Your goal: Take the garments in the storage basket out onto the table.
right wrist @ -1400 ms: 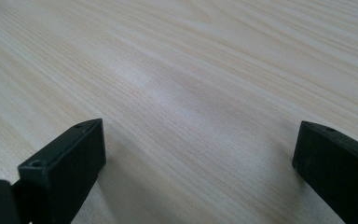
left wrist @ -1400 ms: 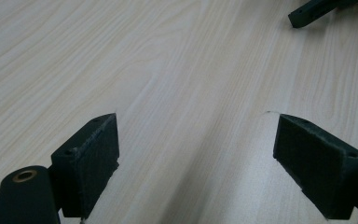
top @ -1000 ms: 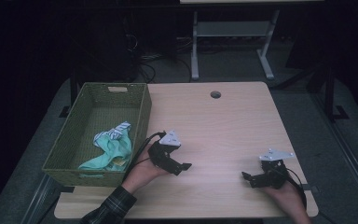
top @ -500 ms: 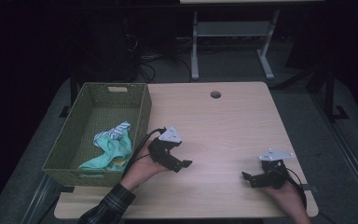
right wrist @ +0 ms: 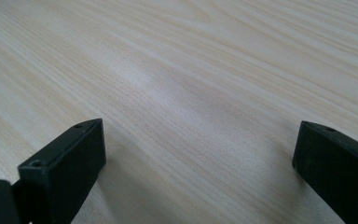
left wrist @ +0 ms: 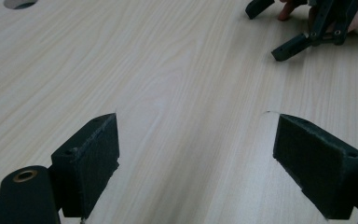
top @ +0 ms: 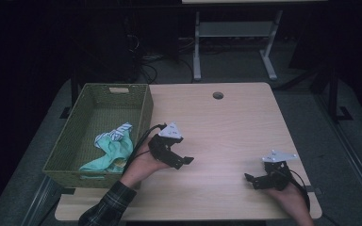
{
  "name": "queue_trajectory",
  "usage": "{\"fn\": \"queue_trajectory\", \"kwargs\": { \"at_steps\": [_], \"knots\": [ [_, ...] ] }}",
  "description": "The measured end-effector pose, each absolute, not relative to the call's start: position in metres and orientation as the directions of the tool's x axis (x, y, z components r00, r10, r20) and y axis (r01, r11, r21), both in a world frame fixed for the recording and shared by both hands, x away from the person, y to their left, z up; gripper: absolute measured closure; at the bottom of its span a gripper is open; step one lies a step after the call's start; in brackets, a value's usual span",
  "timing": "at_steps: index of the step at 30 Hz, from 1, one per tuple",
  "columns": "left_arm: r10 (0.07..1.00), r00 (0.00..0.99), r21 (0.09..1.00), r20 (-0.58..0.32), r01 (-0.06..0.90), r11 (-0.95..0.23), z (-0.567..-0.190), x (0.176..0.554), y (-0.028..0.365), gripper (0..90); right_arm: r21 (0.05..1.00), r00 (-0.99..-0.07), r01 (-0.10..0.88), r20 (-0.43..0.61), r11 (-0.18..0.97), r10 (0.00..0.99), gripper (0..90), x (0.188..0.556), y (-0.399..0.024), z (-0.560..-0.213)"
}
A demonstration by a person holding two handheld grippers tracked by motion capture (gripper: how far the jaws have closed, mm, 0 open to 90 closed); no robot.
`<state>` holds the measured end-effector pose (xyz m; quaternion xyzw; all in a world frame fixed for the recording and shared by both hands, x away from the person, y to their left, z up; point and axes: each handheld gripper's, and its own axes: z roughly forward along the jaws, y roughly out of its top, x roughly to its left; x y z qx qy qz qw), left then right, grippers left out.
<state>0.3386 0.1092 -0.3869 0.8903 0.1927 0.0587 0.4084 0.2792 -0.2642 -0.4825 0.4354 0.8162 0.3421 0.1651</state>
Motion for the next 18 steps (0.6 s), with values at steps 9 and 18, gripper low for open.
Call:
{"fn": "queue_trajectory", "kwargs": {
  "at_steps": [9, 18],
  "knots": [
    [0.400, 0.915, 0.751, -0.046, 0.296, -0.590, -0.378, 0.344, 0.113, 13.6, 0.703, -0.566, 0.597, 0.028, 0.387, 0.824, 2.0, 0.279, -0.264, -0.483],
    [0.424, 0.904, 0.757, -0.047, 0.309, -0.576, -0.370, 0.348, 0.125, 13.7, 0.703, -0.566, 0.597, 0.028, 0.387, 0.824, 2.1, 0.279, -0.264, -0.483]
  ]
}}
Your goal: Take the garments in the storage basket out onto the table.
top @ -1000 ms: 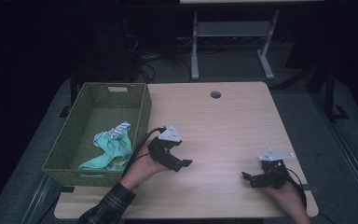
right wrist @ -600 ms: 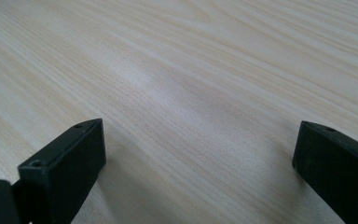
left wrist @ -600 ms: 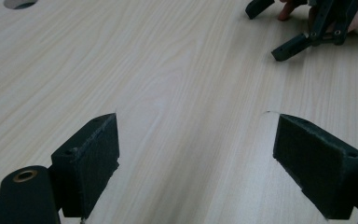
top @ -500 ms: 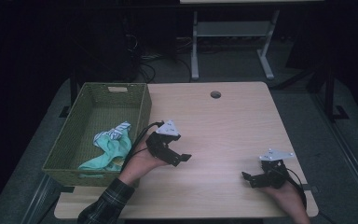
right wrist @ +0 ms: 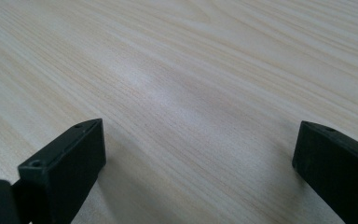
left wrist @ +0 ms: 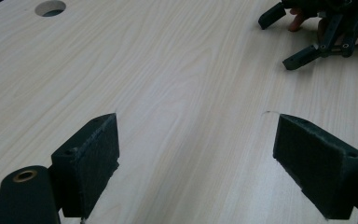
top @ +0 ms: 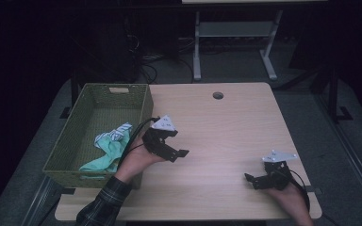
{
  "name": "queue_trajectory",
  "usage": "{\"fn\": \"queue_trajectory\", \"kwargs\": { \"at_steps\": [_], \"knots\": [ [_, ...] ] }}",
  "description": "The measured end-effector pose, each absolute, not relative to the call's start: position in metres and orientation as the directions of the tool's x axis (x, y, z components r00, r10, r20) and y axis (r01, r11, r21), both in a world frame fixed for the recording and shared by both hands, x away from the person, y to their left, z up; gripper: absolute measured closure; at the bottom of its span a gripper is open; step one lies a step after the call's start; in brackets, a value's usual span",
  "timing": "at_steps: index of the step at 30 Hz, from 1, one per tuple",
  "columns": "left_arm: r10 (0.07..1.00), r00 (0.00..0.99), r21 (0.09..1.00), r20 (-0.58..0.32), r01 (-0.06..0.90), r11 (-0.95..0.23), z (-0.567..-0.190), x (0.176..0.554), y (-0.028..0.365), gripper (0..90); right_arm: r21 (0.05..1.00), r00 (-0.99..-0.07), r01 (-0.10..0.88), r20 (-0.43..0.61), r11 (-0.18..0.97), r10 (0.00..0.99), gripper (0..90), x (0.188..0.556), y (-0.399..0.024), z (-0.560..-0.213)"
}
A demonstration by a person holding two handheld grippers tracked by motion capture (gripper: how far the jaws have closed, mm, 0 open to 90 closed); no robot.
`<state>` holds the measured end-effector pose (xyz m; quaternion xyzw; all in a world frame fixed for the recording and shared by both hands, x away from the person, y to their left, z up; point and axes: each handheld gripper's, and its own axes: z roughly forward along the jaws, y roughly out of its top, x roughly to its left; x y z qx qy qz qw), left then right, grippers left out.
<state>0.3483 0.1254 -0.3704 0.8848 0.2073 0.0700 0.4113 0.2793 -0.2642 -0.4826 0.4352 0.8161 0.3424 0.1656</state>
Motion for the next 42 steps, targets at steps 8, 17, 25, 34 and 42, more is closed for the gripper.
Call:
{"fn": "queue_trajectory", "kwargs": {
  "at_steps": [8, 17, 25, 34, 42],
  "knots": [
    [0.429, 0.902, 0.761, -0.054, 0.315, -0.568, -0.363, 0.349, 0.134, 14.1, 0.703, -0.566, 0.597, 0.028, 0.386, 0.824, 2.1, 0.279, -0.264, -0.483],
    [0.453, 0.890, 0.764, -0.049, 0.325, -0.557, -0.357, 0.350, 0.145, 14.1, 0.703, -0.566, 0.597, 0.029, 0.385, 0.824, 2.1, 0.279, -0.264, -0.483],
    [0.474, 0.879, 0.757, -0.045, 0.340, -0.558, -0.354, 0.352, 0.158, 14.5, 0.703, -0.566, 0.597, 0.029, 0.386, 0.824, 2.1, 0.279, -0.264, -0.483],
    [0.498, 0.866, 0.754, -0.053, 0.362, -0.548, -0.353, 0.353, 0.172, 14.5, 0.703, -0.566, 0.598, 0.029, 0.386, 0.824, 2.0, 0.279, -0.264, -0.483],
    [0.536, 0.843, 0.750, -0.041, 0.380, -0.542, -0.349, 0.356, 0.190, 14.6, 0.703, -0.566, 0.597, 0.029, 0.386, 0.824, 2.1, 0.279, -0.264, -0.483]
  ]
}}
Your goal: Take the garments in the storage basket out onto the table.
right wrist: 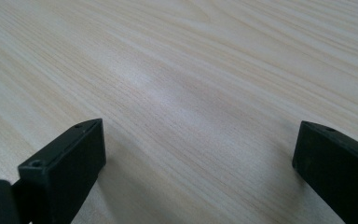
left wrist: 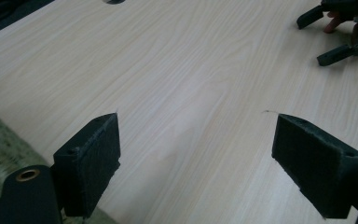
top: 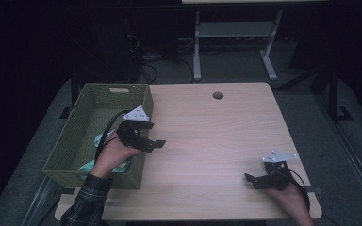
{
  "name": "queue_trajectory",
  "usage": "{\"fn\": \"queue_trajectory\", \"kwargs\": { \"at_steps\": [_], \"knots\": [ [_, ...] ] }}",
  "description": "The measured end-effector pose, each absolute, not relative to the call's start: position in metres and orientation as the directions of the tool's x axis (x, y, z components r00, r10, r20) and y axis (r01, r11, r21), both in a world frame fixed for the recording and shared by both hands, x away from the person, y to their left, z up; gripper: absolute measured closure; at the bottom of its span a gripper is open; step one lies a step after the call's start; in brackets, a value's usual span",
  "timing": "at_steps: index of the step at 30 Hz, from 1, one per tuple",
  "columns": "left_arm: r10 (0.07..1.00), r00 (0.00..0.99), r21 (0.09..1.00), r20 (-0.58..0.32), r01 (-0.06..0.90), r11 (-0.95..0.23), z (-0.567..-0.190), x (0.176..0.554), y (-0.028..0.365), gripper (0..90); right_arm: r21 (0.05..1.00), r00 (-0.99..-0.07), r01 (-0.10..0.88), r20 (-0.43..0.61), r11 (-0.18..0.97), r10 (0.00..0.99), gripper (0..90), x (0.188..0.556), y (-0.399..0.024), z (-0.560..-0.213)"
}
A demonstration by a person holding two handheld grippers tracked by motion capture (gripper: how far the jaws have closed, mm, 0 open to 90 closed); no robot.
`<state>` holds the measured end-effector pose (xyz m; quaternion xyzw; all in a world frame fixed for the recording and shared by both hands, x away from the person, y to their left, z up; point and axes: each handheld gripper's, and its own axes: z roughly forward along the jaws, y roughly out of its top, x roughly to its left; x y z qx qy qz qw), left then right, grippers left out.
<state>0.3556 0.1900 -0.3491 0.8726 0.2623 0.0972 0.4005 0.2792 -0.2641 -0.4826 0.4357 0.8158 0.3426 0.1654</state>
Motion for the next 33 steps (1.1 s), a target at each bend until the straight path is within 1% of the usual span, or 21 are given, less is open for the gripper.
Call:
{"fn": "queue_trajectory", "kwargs": {
  "at_steps": [11, 14, 30, 33],
  "knots": [
    [0.580, 0.814, 0.750, -0.029, 0.401, -0.526, -0.344, 0.357, 0.212, 14.6, 0.703, -0.566, 0.598, 0.029, 0.386, 0.824, 2.1, 0.279, -0.264, -0.483],
    [0.589, 0.808, 0.749, -0.022, 0.403, -0.525, -0.343, 0.357, 0.218, 16.1, 0.703, -0.566, 0.597, 0.029, 0.386, 0.824, 2.1, 0.279, -0.264, -0.483],
    [0.672, 0.741, 0.740, -0.014, 0.459, -0.491, -0.343, 0.361, 0.259, 16.4, 0.703, -0.565, 0.598, 0.029, 0.385, 0.824, 2.1, 0.279, -0.264, -0.483],
    [0.683, 0.730, 0.736, -0.014, 0.470, -0.487, -0.344, 0.360, 0.267, 18.7, 0.703, -0.566, 0.597, 0.029, 0.385, 0.824, 2.1, 0.279, -0.264, -0.483]
  ]
}}
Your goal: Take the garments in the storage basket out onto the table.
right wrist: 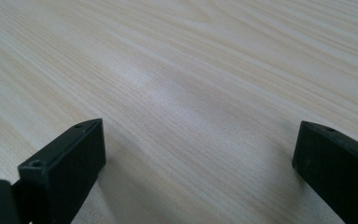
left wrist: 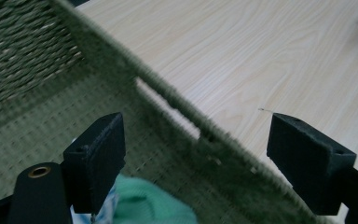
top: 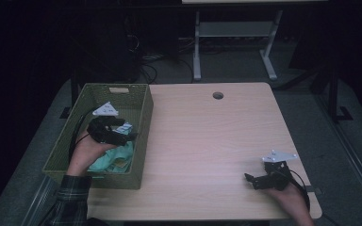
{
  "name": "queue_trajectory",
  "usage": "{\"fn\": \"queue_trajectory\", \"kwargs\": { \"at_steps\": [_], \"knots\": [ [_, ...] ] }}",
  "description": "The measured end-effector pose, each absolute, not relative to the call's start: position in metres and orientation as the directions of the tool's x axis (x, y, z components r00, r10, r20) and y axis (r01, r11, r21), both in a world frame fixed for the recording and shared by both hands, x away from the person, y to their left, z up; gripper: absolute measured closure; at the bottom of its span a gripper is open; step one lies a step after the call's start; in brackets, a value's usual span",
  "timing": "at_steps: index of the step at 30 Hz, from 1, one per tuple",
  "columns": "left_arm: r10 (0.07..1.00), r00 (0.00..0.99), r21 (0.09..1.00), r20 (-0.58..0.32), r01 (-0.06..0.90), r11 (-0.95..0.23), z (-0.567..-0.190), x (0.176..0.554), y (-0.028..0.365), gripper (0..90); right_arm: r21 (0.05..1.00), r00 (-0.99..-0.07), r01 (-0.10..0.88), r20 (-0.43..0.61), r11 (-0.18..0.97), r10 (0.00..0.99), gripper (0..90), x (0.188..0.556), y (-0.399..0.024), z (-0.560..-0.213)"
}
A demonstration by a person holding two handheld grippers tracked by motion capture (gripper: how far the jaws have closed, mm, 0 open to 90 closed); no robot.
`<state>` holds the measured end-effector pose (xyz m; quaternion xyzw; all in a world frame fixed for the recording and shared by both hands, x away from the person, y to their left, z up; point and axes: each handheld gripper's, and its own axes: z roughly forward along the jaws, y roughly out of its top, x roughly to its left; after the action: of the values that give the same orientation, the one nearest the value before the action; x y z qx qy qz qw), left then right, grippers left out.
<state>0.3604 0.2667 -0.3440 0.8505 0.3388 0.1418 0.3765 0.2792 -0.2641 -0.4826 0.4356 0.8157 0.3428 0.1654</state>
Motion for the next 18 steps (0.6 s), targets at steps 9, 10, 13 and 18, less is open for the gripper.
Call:
{"fn": "queue_trajectory", "kwargs": {
  "at_steps": [9, 10, 13, 18],
  "knots": [
    [0.717, 0.697, 0.716, -0.019, 0.511, -0.477, -0.355, 0.363, 0.288, 21.5, 0.703, -0.565, 0.598, 0.029, 0.385, 0.824, 2.1, 0.279, -0.264, -0.483],
    [0.719, 0.694, 0.709, -0.019, 0.517, -0.480, -0.358, 0.363, 0.290, 22.2, 0.703, -0.566, 0.598, 0.029, 0.385, 0.824, 2.1, 0.279, -0.264, -0.483],
    [0.722, 0.692, 0.684, -0.011, 0.532, -0.499, -0.366, 0.365, 0.294, 22.8, 0.703, -0.566, 0.598, 0.029, 0.385, 0.824, 2.1, 0.279, -0.264, -0.483],
    [0.715, 0.699, 0.649, -0.003, 0.546, -0.530, -0.377, 0.368, 0.297, 24.1, 0.703, -0.565, 0.598, 0.029, 0.385, 0.824, 2.1, 0.279, -0.264, -0.483]
  ]
}}
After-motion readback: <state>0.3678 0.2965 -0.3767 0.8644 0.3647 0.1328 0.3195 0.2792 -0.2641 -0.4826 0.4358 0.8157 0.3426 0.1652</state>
